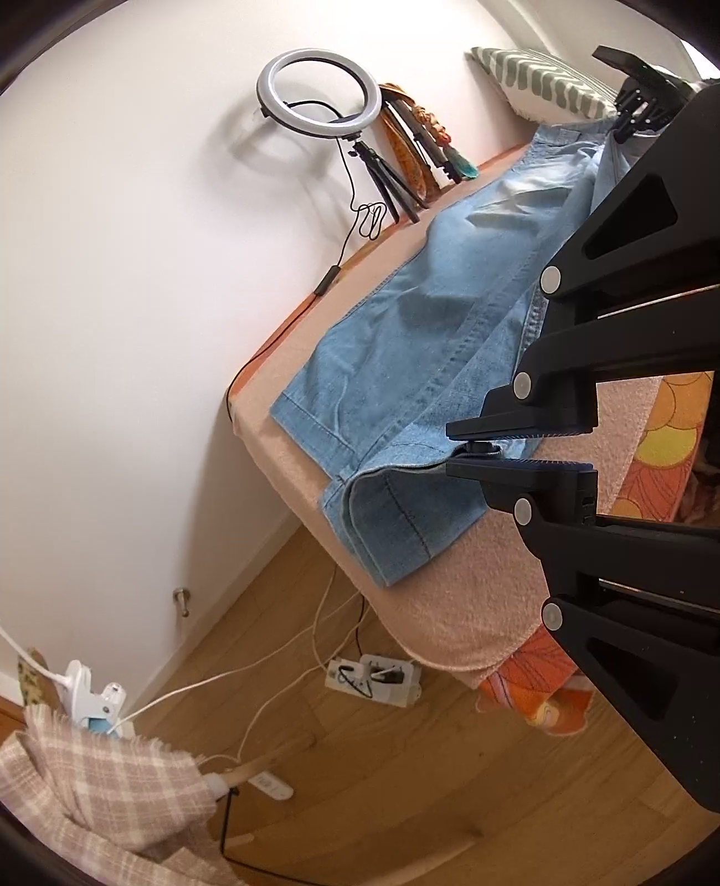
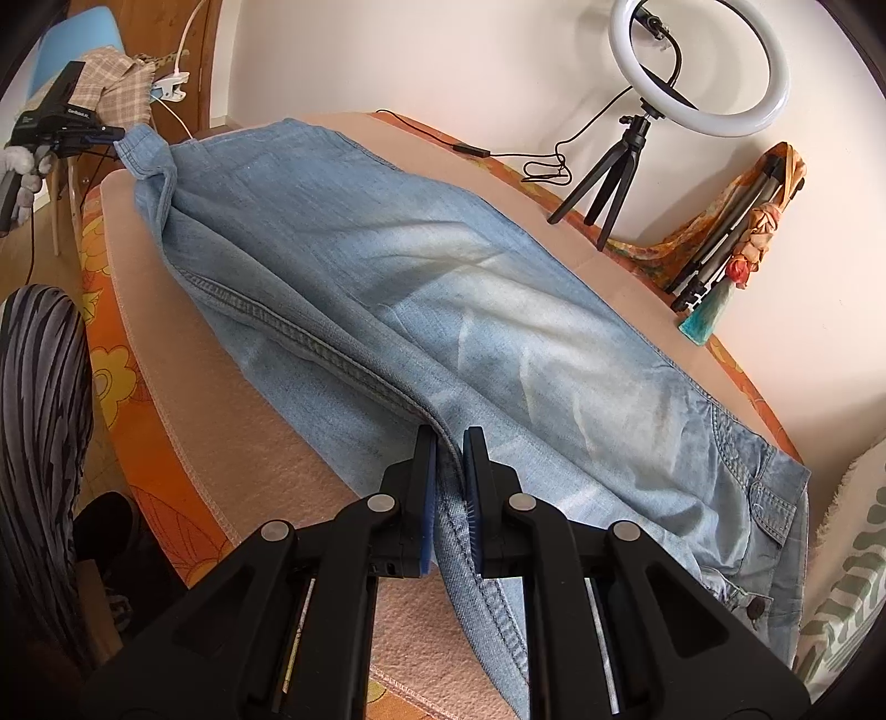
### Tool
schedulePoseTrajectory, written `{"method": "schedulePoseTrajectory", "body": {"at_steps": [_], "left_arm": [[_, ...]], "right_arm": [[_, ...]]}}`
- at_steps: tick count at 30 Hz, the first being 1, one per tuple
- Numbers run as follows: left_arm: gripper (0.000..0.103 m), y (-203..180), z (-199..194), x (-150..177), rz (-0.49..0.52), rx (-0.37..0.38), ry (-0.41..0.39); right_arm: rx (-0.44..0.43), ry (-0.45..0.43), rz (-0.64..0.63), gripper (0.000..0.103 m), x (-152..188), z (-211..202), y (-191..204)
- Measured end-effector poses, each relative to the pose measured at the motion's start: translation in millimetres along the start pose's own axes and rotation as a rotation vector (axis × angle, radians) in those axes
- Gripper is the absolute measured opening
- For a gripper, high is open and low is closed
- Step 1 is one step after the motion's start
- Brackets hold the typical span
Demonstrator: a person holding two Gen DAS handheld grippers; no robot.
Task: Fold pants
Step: 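Lift the held jeans edge with both grippers and fold it over the other half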
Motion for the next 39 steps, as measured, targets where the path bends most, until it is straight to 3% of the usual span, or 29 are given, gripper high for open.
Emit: {"method": "schedulePoseTrajectory", "body": {"at_steps": [4, 8, 11, 12, 20, 28, 34, 39], "left_arm": [[0.02, 4.5, 18.8, 4.7, -0.055, -0.012, 0.014], [0.024, 6.1, 32.6, 9.3, -0.068, -0.052, 0.025], [0.017, 6.8, 40.1, 14.6, -0.068, -0.06, 0.045], [0.005, 6.3, 40.0, 15.9, -0.065, -0.059, 0.05], [0.005, -4.1, -22.6, -7.4, -0.06, -0.005, -0.062], [0.005, -38.7, -85.1, -47.4, 0.026, 0.012, -0.159], [0.005, -72.0, -119.8, -57.8, 0.064, 0.066, -0.222], [0.005, -91.9, -92.8, -72.9, 0.111, 0.057, -0.18]], "right_arm": [[0.001, -0.003, -0.008, 0.01, 1.2, -4.6, 1.7], [0.007, -0.003, -0.021, 0.01, 1.0, -6.9, 3.1], [0.013, 0.0, -0.019, 0.01, 0.4, -5.5, 3.1], [0.015, -0.001, -0.018, 0.01, 0.1, -5.8, 3.3], [0.045, -0.039, -0.023, 0.01, -1.4, -27.6, 3.6], [0.082, -0.131, -0.015, 0.009, -21.9, -88.3, -8.5], [0.097, -0.155, -0.039, 0.009, -31.6, -138.9, -28.1], [0.136, -0.13, -0.104, 0.009, -44.6, -133.7, -53.0]]}}
Point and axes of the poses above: each gripper's, at about its wrist camera, not at the fingertips, and z roughly the way its jaws point, y to its left, x to its underside, the point moved 3 cm from there along z, roughly the way its jaws point, and after that the axes turned 3 degrees about -x, right-handed, at the moved point
